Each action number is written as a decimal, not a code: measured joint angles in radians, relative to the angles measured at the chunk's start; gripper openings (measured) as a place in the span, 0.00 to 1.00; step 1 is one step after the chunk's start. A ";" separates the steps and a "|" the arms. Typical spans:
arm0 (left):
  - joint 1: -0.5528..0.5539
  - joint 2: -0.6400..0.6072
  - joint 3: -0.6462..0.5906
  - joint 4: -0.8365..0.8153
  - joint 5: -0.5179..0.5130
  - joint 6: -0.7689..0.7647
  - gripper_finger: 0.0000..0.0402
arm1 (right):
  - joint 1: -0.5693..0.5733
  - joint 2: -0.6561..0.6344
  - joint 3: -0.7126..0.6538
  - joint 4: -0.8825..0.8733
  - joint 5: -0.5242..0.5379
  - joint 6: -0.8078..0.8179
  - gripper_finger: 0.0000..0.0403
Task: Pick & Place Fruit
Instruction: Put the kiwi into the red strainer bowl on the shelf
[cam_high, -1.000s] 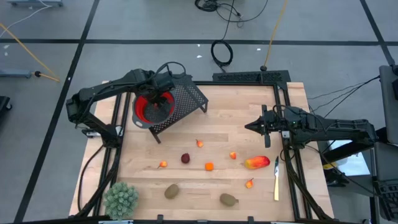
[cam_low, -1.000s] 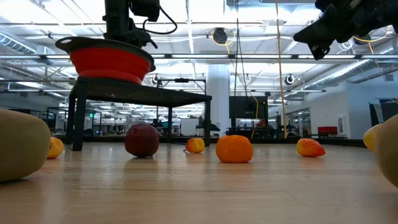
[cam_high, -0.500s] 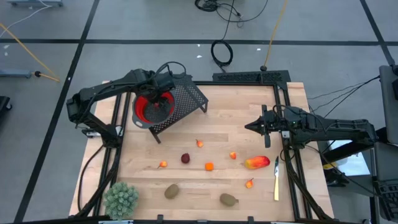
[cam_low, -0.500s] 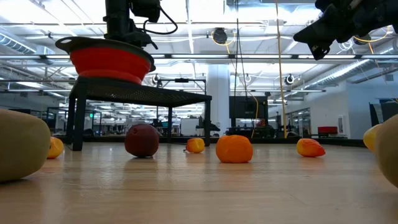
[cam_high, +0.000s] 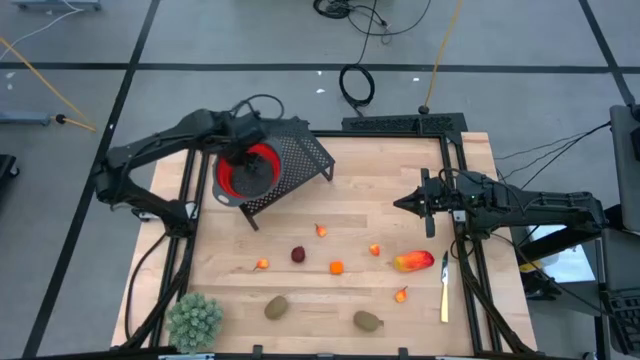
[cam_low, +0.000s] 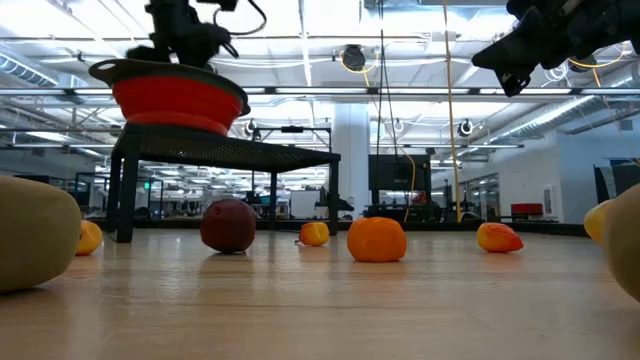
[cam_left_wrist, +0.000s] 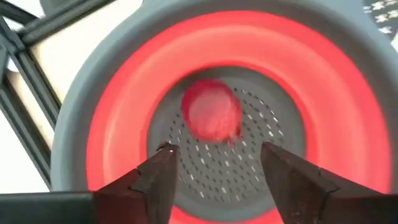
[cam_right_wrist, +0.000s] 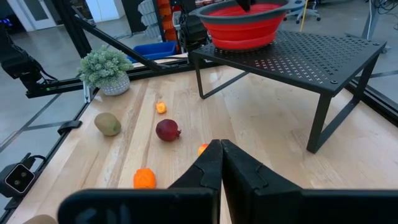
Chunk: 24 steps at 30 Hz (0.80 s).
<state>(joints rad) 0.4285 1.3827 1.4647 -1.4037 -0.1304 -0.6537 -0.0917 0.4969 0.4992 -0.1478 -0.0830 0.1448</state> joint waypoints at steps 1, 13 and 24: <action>-0.006 -0.019 0.000 0.003 -0.001 -0.014 0.53 | 0.000 0.000 0.000 0.000 0.000 0.000 0.00; -0.182 -0.190 0.000 0.131 0.004 -0.146 0.37 | 0.000 0.000 0.000 0.000 -0.001 0.000 0.00; -0.462 -0.166 0.000 0.342 0.091 -0.259 0.24 | 0.000 0.000 0.000 0.000 -0.001 0.000 0.00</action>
<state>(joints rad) -0.0330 1.2165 1.4651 -1.0621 -0.0395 -0.9125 -0.0917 0.4969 0.4992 -0.1474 -0.0837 0.1448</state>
